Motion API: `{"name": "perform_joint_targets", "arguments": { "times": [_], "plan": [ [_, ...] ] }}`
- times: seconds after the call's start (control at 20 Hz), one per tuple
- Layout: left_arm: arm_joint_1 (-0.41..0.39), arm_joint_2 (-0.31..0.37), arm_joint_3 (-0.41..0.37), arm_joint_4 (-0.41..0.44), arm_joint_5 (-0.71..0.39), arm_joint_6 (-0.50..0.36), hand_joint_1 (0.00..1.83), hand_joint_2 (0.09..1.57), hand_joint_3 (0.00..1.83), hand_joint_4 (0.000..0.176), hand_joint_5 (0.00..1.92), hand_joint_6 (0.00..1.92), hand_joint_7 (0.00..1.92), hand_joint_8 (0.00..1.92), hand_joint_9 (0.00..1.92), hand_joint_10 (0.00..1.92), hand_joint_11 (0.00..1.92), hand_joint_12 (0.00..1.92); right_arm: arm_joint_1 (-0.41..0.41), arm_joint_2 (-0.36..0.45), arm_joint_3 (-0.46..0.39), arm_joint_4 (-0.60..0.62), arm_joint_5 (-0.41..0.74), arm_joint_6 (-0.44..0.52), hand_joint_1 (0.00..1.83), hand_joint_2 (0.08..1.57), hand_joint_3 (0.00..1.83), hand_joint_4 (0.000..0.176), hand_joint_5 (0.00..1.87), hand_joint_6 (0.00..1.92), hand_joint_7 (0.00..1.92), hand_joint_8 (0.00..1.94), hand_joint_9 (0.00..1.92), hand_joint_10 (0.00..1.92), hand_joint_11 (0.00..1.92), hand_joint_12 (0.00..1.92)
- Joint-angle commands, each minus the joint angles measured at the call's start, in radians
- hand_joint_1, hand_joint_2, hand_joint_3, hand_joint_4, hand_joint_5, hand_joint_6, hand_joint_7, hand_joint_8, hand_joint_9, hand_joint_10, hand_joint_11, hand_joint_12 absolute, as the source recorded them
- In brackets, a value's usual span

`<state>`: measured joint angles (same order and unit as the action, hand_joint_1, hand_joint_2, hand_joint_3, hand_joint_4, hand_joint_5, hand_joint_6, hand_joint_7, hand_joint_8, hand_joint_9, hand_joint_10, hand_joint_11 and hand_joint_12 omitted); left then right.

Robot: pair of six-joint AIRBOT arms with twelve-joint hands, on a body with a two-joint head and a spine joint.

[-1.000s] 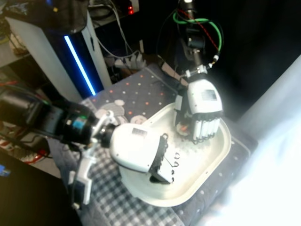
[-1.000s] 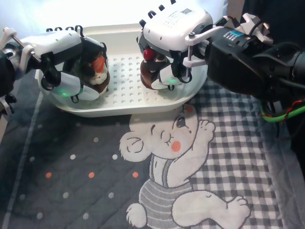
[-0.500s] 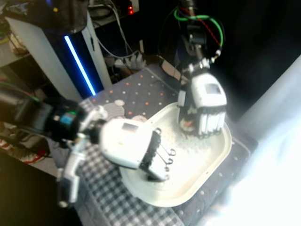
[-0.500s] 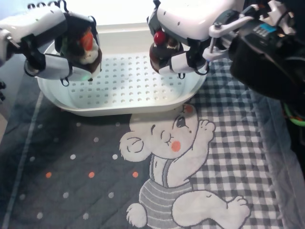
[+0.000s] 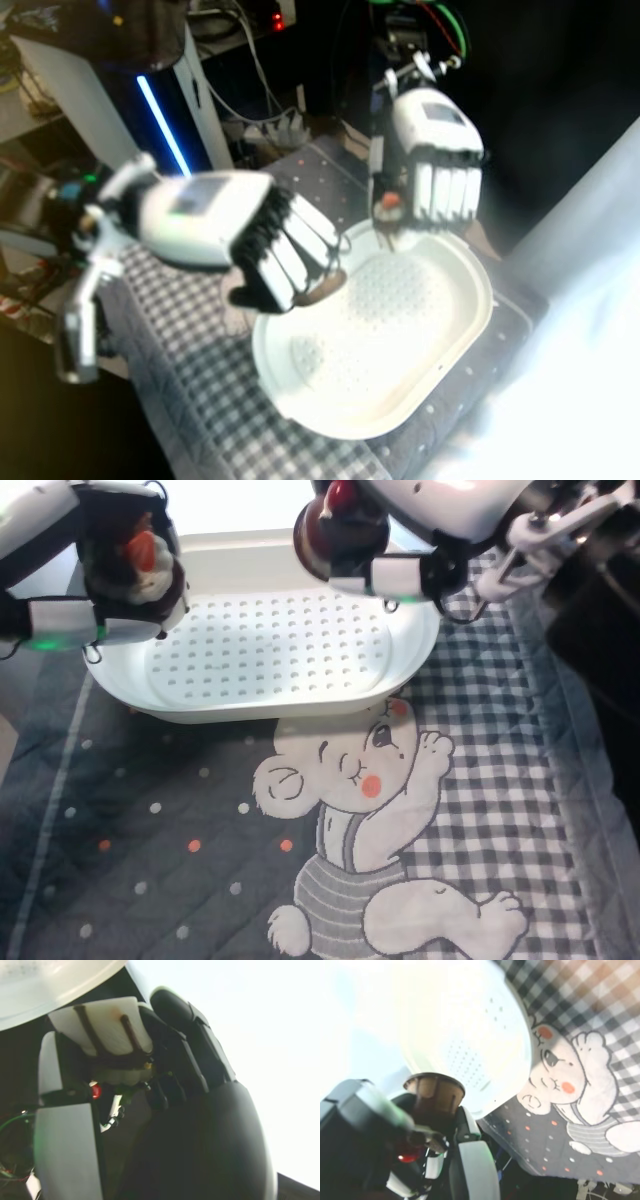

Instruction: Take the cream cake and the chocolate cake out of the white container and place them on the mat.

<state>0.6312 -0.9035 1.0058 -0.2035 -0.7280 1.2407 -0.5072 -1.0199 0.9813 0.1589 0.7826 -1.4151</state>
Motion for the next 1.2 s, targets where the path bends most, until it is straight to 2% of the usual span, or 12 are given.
{"name": "perform_joint_targets", "arguments": {
  "times": [0.0, 0.15, 0.25, 0.35, 0.45, 0.55, 0.6, 0.75, 0.9, 1.0, 1.05, 1.15],
  "plan": [
    [-0.003, 0.008, -0.01, 0.021, -0.17, -0.003, 1.36, 1.18, 0.0, 0.0, 0.74, 1.24, 0.88, 1.13, 0.81, 1.42, 0.65, 1.54, 0.015, 0.001, -0.014, -0.038, 0.148, -0.004, 1.26, 1.16, 0.0, 0.0, 0.85, 0.96, 0.98, 1.27, 1.02, 1.44, 0.92, 1.72],
    [0.046, 0.064, -0.075, 0.031, -0.245, -0.003, 1.35, 1.18, 0.0, 0.0, 0.71, 1.27, 0.87, 1.15, 0.83, 1.38, 0.68, 1.43, 0.005, 0.046, -0.072, -0.078, 0.182, -0.004, 1.25, 1.17, 0.0, 0.0, 0.86, 0.92, 0.92, 1.39, 0.96, 1.56, 0.92, 1.79],
    [0.083, 0.095, -0.115, 0.036, -0.282, -0.003, 1.35, 1.19, 0.0, 0.0, 0.69, 1.32, 0.86, 1.15, 0.84, 1.37, 0.67, 1.4, -0.026, 0.075, -0.109, -0.092, 0.21, -0.004, 1.27, 1.12, 0.0, 0.0, 0.94, 0.85, 1.02, 1.2, 0.98, 1.4, 0.89, 1.66],
    [0.111, 0.118, -0.152, 0.046, -0.302, -0.002, 1.35, 1.18, 0.0, 0.0, 0.7, 1.29, 0.86, 1.15, 0.86, 1.34, 0.7, 1.36, -0.068, 0.108, -0.149, -0.101, 0.232, -0.004, 1.28, 1.08, 0.0, 0.0, 0.98, 0.9, 1.16, 0.88, 0.93, 1.17, 0.74, 1.56],
    [0.145, 0.14, -0.189, 0.049, -0.319, -0.002, 1.35, 1.19, 0.0, 0.0, 0.72, 1.26, 0.83, 1.19, 0.85, 1.35, 0.7, 1.37, -0.111, 0.133, -0.187, -0.105, 0.242, -0.004, 1.27, 1.08, 0.0, 0.0, 0.99, 0.87, 1.12, 0.96, 0.87, 1.16, 0.59, 1.64],
    [0.183, 0.155, -0.217, 0.048, -0.331, -0.003, 1.35, 1.18, 0.0, 0.0, 0.75, 1.21, 0.82, 1.21, 0.86, 1.34, 0.73, 1.35, -0.169, 0.15, -0.217, -0.107, 0.269, -0.004, 1.29, 1.07, 0.0, 0.0, 1.03, 0.77, 1.13, 0.99, 0.87, 1.27, 0.63, 1.7],
    [0.194, 0.156, -0.225, 0.046, -0.332, -0.003, 1.35, 1.18, 0.0, 0.0, 0.75, 1.21, 0.82, 1.2, 0.86, 1.35, 0.73, 1.34, -0.192, 0.158, -0.227, -0.102, 0.284, -0.004, 1.28, 1.09, 0.0, 0.0, 1.01, 0.76, 1.09, 1.09, 0.84, 1.33, 0.6, 1.72],
    [0.225, 0.161, -0.26, 0.042, -0.319, -0.003, 1.35, 1.18, 0.0, 0.0, 0.72, 1.19, 0.83, 1.2, 0.92, 1.35, 0.8, 1.35, -0.274, 0.179, -0.266, -0.059, 0.296, 0.0, 1.27, 1.07, 0.0, 0.0, 1.03, 0.83, 1.14, 0.89, 0.86, 1.16, 0.6, 1.64],
    [0.295, 0.151, -0.293, 0.013, -0.307, -0.008, 1.35, 1.21, 0.0, 0.0, 0.67, 1.24, 0.77, 1.3, 0.83, 1.46, 0.75, 1.41, -0.354, 0.171, -0.27, -0.005, 0.295, 0.043, 1.28, 1.07, 0.0, 0.0, 1.07, 0.72, 1.1, 1.01, 0.86, 1.27, 0.54, 1.73],
    [0.336, 0.131, -0.295, 0.003, -0.308, -0.053, 1.34, 1.23, 0.0, 0.0, 0.65, 1.23, 0.74, 1.35, 0.8, 1.54, 0.74, 1.49, -0.395, 0.151, -0.269, 0.007, 0.295, 0.087, 1.27, 1.07, 0.0, 0.0, 1.09, 0.7, 1.1, 0.99, 0.81, 1.26, 0.53, 1.69],
    [0.357, 0.12, -0.295, 0.0, -0.307, -0.074, 1.34, 1.24, 0.0, 0.0, 0.64, 1.23, 0.73, 1.38, 0.78, 1.56, 0.71, 1.54, -0.417, 0.14, -0.269, 0.008, 0.295, 0.114, 1.27, 1.06, 0.0, 0.0, 1.09, 0.71, 1.11, 0.97, 0.79, 1.25, 0.55, 1.7],
    [0.407, 0.1, -0.3, -0.021, -0.306, -0.102, 1.33, 1.25, 0.0, 0.0, 0.62, 1.27, 0.72, 1.4, 0.76, 1.58, 0.66, 1.6, -0.453, 0.12, -0.269, 0.022, 0.295, 0.149, 1.24, 1.08, 0.0, 0.0, 1.02, 0.91, 1.07, 0.93, 0.74, 1.21, 0.45, 1.75]
  ]
}}
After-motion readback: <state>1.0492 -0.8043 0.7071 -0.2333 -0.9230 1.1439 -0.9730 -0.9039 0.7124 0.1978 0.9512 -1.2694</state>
